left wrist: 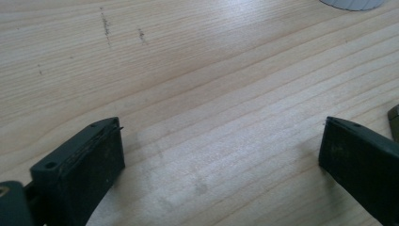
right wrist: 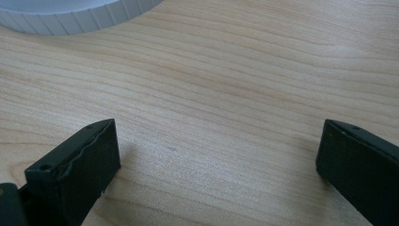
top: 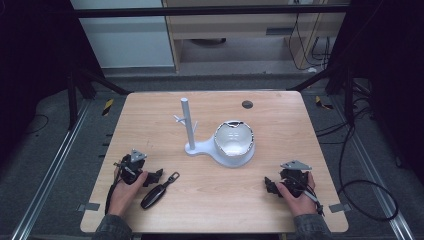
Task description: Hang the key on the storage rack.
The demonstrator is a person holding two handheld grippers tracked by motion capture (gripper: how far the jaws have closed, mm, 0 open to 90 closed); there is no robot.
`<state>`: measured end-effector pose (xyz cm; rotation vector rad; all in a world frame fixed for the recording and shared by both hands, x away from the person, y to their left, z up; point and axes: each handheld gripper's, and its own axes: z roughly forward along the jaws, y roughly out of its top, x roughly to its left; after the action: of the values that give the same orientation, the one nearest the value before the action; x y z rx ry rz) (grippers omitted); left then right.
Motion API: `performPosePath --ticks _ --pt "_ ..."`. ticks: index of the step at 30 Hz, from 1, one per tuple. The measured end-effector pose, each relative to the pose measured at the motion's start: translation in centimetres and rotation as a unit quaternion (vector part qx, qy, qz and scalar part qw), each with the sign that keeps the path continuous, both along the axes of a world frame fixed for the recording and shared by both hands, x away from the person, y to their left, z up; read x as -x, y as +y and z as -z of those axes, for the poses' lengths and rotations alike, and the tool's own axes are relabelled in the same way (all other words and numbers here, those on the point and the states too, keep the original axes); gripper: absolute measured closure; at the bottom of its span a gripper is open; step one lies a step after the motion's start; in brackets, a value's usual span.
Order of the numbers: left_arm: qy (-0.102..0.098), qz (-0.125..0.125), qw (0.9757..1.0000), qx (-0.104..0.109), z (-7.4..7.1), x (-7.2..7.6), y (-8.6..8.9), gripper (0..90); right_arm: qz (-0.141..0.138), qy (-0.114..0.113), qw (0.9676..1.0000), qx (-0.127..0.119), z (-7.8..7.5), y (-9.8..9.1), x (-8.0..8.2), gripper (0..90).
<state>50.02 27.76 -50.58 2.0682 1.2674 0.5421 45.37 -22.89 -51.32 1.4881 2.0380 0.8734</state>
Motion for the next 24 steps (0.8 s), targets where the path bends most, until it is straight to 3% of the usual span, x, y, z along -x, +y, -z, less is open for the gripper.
performPosePath --ticks 3,4,8,9,10,12,13,14,15,16,17,18,20,21,22,24 --pt "0.011 0.005 0.9999 -0.002 -0.7 0.0 0.0 5.9 -0.001 0.0 1.0 0.0 0.0 0.0 0.0 0.5" --pt "0.021 0.016 0.9994 -0.024 -1.9 0.3 -0.3 5.8 -0.001 0.0 1.0 0.0 0.0 0.0 0.0 0.5" --pt "0.038 0.039 0.9955 -0.077 -5.0 1.2 -1.4 5.8 -0.001 0.0 1.0 0.0 0.0 0.0 0.0 0.5" --pt "0.038 0.039 0.9955 -0.077 -5.0 1.2 -1.4 5.7 -0.001 0.0 1.0 0.0 0.0 0.0 0.0 0.5" --pt "0.048 0.052 0.992 -0.105 -6.3 1.6 -2.0 5.6 -0.001 0.0 1.0 0.0 0.0 0.0 0.0 0.5" --pt "0.058 0.065 0.9886 -0.123 -7.3 1.9 -2.5 5.7 -0.001 0.0 1.0 0.0 0.0 0.0 0.0 0.5" --pt "0.058 0.065 0.9886 -0.123 -7.3 1.9 -2.5 5.6 -0.001 0.0 1.0 0.0 0.0 0.0 0.0 0.5" --pt "0.072 0.079 0.9854 -0.132 -7.8 2.2 -3.0 5.9 -0.001 0.0 1.0 0.0 0.0 0.0 0.0 0.5" --pt "0.072 0.079 0.9854 -0.132 -7.8 2.2 -3.0 6.4 -0.001 0.0 1.0 0.0 0.0 0.0 0.0 0.5" --pt "0.091 0.097 0.9815 -0.138 -7.9 2.5 -3.6 7.2 -0.001 0.0 1.0 0.0 0.0 0.0 0.0 0.5" --pt "0.091 0.097 0.9815 -0.138 -7.9 2.5 -3.6 7.4 -0.001 0.0 1.0 0.0 0.0 0.0 0.0 0.5" --pt "0.109 0.114 0.9775 -0.14 -7.9 2.8 -4.1 10.1 -0.001 0.0 1.0 0.0 0.0 0.0 0.0 0.5" --pt "0.132 0.132 0.9718 -0.144 -7.7 3.2 -4.5 13.9 -0.001 0.0 1.0 0.0 0.0 0.0 0.0 0.5" --pt "0.132 0.132 0.9718 -0.144 -7.7 3.2 -4.5 13.8 -0.001 0.0 1.0 0.0 0.0 0.0 0.0 0.5" --pt "0.14 0.136 0.9684 -0.155 -7.6 3.5 -4.8 13.5 -0.001 0.0 1.0 0.0 0.0 0.0 0.0 0.5" --pt "0.144 0.138 0.9674 -0.156 -7.6 3.6 -5.0 12.5 -0.001 0.0 1.0 0.0 0.0 0.0 0.0 0.5"
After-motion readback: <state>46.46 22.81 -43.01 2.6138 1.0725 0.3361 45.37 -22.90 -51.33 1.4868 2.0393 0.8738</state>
